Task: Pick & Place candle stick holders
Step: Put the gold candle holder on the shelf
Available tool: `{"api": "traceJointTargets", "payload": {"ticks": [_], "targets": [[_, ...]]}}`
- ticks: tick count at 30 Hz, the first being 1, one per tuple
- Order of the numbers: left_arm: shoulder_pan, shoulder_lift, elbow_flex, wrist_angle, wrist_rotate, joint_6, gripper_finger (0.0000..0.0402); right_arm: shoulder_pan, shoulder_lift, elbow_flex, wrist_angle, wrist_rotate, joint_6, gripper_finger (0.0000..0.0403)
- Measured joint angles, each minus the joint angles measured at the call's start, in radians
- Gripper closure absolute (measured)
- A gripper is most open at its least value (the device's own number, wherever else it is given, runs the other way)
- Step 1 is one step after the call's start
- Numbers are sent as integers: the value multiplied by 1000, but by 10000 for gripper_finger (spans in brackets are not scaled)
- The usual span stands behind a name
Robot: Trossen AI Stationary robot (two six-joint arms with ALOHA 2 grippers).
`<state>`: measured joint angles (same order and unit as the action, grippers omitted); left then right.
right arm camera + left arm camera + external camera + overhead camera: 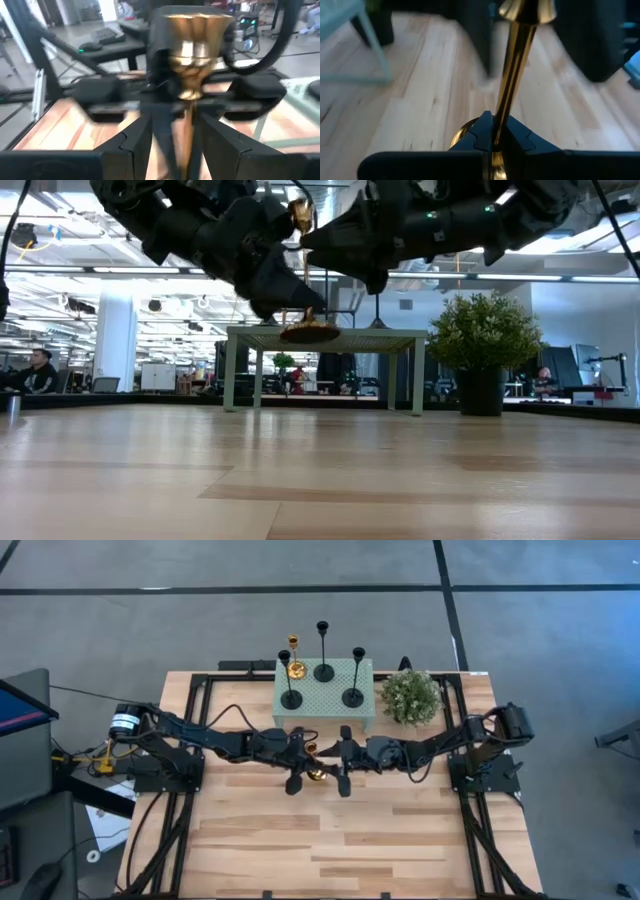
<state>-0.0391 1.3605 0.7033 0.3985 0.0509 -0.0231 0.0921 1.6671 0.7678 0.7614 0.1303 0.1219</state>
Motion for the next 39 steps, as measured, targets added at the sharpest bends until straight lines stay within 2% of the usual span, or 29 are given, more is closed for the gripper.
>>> {"api": "traceJointTargets", "payload": {"ticks": [12,24,39], "targets": [[-12,0,7,6,6,16,388,-17,-11,4,-8,-5,-1,254],[-11,0,6,15,5,19,388,-17,-11,30,-5,-85,-16,301],[-11,0,5,41,5,19,388,-16,-12,32,-42,-85,-16,311]]}}
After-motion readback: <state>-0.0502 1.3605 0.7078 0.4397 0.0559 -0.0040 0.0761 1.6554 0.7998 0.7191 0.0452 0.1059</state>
